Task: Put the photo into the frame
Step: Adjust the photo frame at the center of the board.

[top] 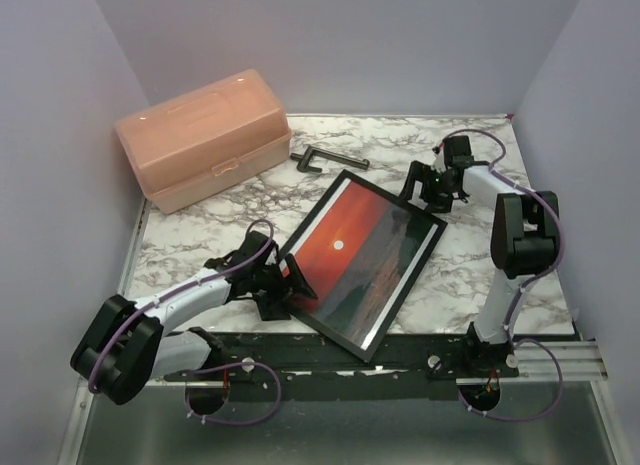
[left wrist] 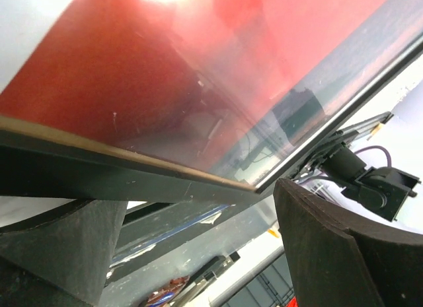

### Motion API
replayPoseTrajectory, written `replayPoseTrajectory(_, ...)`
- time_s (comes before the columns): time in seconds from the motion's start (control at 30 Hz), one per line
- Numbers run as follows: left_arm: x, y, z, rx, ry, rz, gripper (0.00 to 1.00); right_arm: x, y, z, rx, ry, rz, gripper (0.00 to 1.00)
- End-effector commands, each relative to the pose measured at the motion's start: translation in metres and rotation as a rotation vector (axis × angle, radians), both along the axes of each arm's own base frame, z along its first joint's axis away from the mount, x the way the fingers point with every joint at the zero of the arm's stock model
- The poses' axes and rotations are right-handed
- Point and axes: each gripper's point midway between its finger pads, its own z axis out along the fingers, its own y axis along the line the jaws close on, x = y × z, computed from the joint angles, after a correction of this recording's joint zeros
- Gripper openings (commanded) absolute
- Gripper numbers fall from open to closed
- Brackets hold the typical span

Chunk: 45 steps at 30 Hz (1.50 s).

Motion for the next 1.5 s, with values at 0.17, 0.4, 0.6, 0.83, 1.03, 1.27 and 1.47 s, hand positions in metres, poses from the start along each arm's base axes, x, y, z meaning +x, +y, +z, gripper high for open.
replayPoseTrajectory(0.17,0.049,0.013,0.014,0.073,-0.168,-0.02,0.93,-0.13,0.028,-0.009,0.126,0.31,-0.082,1.0)
replayPoseTrajectory(0.4,0.088,0.006,0.031,0.108,-0.196,-0.056,0.93,-0.153,0.02,0.001,0.108,0.287,-0.13,1.0)
replayPoseTrajectory(0.6,0.12,-0.008,0.035,0.117,-0.203,-0.099,0.93,-0.17,0.01,0.007,0.077,0.265,-0.177,1.0)
replayPoseTrajectory(0.83,0.156,-0.03,0.04,0.098,-0.212,-0.143,0.93,-0.178,0.001,0.014,0.054,0.225,-0.227,1.0)
replayPoseTrajectory(1.03,0.176,-0.039,0.042,0.105,-0.211,-0.176,0.92,-0.178,-0.003,0.018,0.033,0.212,-0.231,1.0)
replayPoseTrajectory(1.27,0.188,-0.037,0.041,0.142,-0.2,-0.204,0.92,-0.178,-0.006,0.018,0.013,0.208,-0.226,1.0)
replayPoseTrajectory(1.47,0.18,-0.03,0.035,0.17,-0.189,-0.212,0.94,-0.175,-0.009,0.016,-0.003,0.205,-0.234,1.0)
